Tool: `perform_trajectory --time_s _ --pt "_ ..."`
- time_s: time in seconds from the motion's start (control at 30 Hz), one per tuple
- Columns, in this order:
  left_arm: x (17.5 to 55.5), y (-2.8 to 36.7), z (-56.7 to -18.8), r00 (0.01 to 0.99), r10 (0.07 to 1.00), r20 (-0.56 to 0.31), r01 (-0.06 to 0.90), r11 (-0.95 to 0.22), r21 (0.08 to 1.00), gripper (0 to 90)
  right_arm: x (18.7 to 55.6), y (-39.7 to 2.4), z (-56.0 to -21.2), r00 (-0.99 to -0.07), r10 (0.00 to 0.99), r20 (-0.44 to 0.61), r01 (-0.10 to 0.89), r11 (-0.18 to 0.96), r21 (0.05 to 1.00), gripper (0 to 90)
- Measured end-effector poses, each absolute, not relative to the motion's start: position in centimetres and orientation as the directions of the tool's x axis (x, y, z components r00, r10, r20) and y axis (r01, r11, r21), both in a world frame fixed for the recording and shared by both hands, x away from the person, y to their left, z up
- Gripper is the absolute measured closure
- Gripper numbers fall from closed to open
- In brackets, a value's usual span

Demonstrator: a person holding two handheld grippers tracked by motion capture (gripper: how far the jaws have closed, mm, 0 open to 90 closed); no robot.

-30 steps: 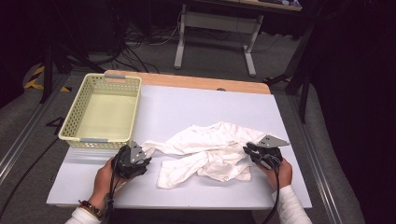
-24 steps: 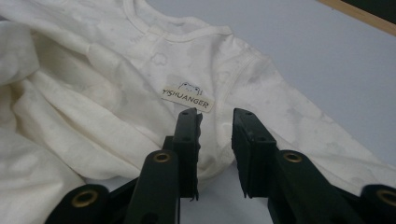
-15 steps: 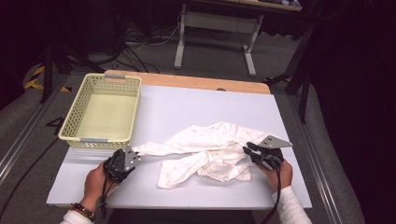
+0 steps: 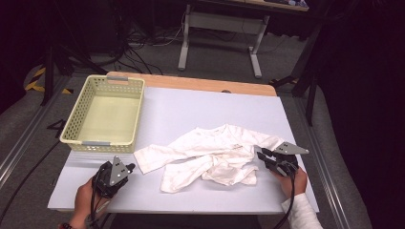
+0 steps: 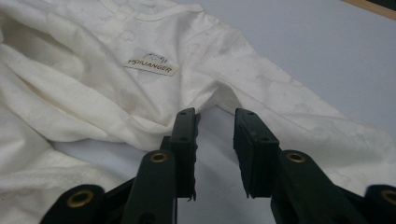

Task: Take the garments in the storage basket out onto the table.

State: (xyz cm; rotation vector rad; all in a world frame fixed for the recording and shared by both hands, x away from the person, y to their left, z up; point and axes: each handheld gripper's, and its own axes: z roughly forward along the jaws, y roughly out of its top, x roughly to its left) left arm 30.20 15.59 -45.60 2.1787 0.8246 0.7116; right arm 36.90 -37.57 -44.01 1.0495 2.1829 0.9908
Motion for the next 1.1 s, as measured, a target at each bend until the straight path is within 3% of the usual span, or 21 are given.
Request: perform_trajectory --time_s 0.6,1.1 --pt "31.9 11.7 -44.9 0.727 0.654 0.209 0.279 -0.56 0.78 84.4 37.0 -37.2 -43.9 -0.576 0.802 -0.16 0.395 0.444 0.804 64.7" --pt "37.8 5.8 -43.5 0.725 0.672 0.15 0.307 -0.51 0.803 45.8 39.6 -37.1 -42.6 -0.537 0.824 -0.181 0.36 0.418 0.834 53.4"
